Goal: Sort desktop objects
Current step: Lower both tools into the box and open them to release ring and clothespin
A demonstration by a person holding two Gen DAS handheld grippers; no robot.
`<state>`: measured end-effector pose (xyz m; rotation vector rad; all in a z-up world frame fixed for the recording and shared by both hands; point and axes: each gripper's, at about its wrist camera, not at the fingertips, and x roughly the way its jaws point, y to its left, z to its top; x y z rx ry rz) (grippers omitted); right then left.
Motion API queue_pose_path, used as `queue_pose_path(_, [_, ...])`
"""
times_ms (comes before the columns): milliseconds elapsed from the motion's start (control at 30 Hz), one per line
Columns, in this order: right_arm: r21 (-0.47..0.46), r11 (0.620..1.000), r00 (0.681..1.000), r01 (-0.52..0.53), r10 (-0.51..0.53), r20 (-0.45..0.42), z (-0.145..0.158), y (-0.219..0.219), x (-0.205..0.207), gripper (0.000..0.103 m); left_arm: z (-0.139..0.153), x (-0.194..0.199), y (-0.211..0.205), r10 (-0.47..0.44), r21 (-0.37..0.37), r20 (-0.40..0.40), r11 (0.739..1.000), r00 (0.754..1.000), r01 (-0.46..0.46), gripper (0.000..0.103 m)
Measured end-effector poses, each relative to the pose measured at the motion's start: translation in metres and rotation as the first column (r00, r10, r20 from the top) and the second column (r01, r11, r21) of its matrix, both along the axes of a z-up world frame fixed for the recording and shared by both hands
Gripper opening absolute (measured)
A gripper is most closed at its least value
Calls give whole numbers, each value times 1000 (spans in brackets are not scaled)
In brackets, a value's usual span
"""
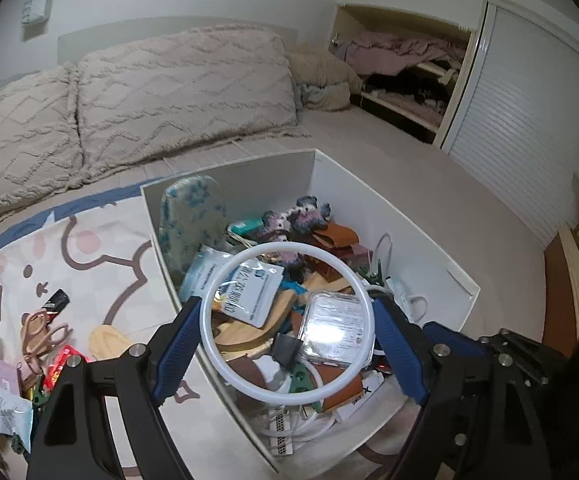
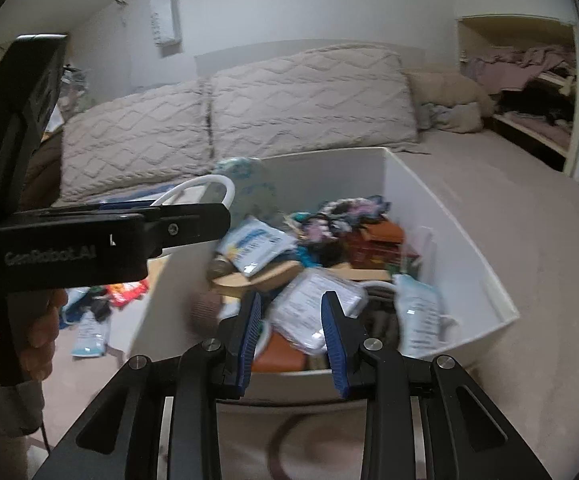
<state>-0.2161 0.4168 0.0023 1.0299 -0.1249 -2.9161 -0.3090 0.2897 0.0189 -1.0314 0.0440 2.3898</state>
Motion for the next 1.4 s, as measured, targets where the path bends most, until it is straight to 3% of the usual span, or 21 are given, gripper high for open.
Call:
queue_pose_path(167, [24, 999, 999, 37, -37, 23, -3, 7, -2, 32, -9, -6, 18, -23, -60, 29, 998, 999, 25, 84])
queue_pose_path(500, [64, 994, 996, 86, -88, 33, -7, 17, 1, 32, -35, -15, 37, -58, -106, 184, 991, 981, 79, 84])
queue_pose_path(933, [62, 994, 995, 90, -92, 34, -9, 20, 3, 32, -48, -11, 45, -63, -146, 197, 985, 978, 93, 84])
queue_pose_path(1400, [72, 989, 991, 130, -132, 24, -6, 28, 9, 32, -47, 2, 57, -101, -156, 159, 980, 982, 126, 84])
